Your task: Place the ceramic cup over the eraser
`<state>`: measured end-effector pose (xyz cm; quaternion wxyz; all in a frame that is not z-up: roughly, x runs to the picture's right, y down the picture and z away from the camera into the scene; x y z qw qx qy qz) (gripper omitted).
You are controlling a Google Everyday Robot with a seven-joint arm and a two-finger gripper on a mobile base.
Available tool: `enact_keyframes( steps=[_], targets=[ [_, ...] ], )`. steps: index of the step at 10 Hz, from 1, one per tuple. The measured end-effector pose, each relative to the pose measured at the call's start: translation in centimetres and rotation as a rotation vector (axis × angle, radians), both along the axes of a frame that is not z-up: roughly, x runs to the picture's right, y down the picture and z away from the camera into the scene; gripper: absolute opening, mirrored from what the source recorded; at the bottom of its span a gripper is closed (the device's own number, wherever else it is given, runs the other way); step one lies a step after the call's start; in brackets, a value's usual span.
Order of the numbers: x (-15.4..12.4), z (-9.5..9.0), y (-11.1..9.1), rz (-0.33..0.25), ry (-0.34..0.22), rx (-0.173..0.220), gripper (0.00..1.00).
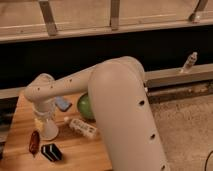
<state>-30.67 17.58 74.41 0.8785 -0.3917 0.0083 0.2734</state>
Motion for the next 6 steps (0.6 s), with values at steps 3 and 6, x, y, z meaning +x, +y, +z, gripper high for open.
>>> enact_keyframes(
  steps=[3, 6],
  targets=[
    [0.7, -0.7, -1.3, 0.008, 0.015, 0.036, 0.0],
    [3.1, -1.7, -3.3, 0.026, 0.067, 0.091, 0.0]
  ],
)
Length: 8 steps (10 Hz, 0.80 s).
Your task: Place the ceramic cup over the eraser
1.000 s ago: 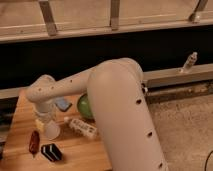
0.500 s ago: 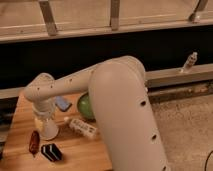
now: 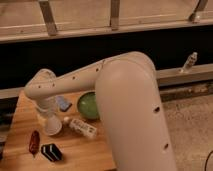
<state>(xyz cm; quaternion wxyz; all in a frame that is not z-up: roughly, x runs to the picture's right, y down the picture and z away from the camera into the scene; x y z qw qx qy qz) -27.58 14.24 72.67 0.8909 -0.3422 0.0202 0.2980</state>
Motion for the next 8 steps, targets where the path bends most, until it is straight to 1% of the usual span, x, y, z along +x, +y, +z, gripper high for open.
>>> enact_keyframes(
  steps=[2, 4, 6, 8],
  targets=[
    [2.7, -1.6, -2.1, 0.016, 0.057, 0.053, 0.0],
    [6.2, -4.1, -4.5, 0.035, 0.134, 0.114, 0.0],
    [10.1, -7.6, -6.8, 0.058, 0.22, 0.178, 0.0],
    [12.9, -10.1, -8.0, 0.08, 0.272, 0.217, 0.0]
  ],
)
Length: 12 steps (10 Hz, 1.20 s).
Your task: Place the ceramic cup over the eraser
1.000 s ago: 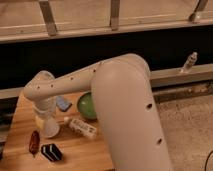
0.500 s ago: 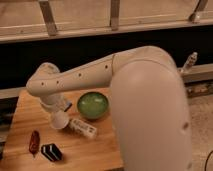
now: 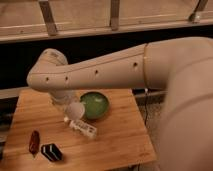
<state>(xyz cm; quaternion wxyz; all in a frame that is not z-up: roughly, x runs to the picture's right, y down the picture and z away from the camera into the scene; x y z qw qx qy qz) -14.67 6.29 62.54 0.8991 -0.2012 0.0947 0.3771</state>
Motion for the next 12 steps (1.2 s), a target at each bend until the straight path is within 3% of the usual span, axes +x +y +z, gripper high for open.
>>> enact_keyframes(
  steps=[3, 5, 8, 12],
  targets=[
    [1.4, -2.6, 0.6, 0.052, -0.047, 0.025, 0.0],
    [1.1, -3.6, 1.6, 0.114, -0.196, 0.026, 0.0],
    [-0.6, -4.2, 3.0, 0.137, -0.335, -0.005, 0.0],
    [-2.1, -4.5, 4.0, 0.093, -0.349, -0.049, 0.0]
  ],
)
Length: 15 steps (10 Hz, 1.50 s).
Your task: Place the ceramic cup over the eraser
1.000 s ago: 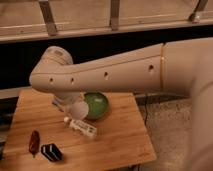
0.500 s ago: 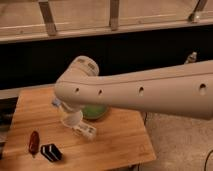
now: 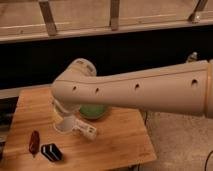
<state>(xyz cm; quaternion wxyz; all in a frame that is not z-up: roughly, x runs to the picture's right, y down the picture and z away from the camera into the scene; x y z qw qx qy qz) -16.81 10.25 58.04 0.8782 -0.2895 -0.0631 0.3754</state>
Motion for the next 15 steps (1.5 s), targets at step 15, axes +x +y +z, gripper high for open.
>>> enact_keyframes(
  steps=[15],
  targets=[
    [-4.0, -2.1, 6.4, -0.034, -0.081, -0.162, 0.0]
  ],
)
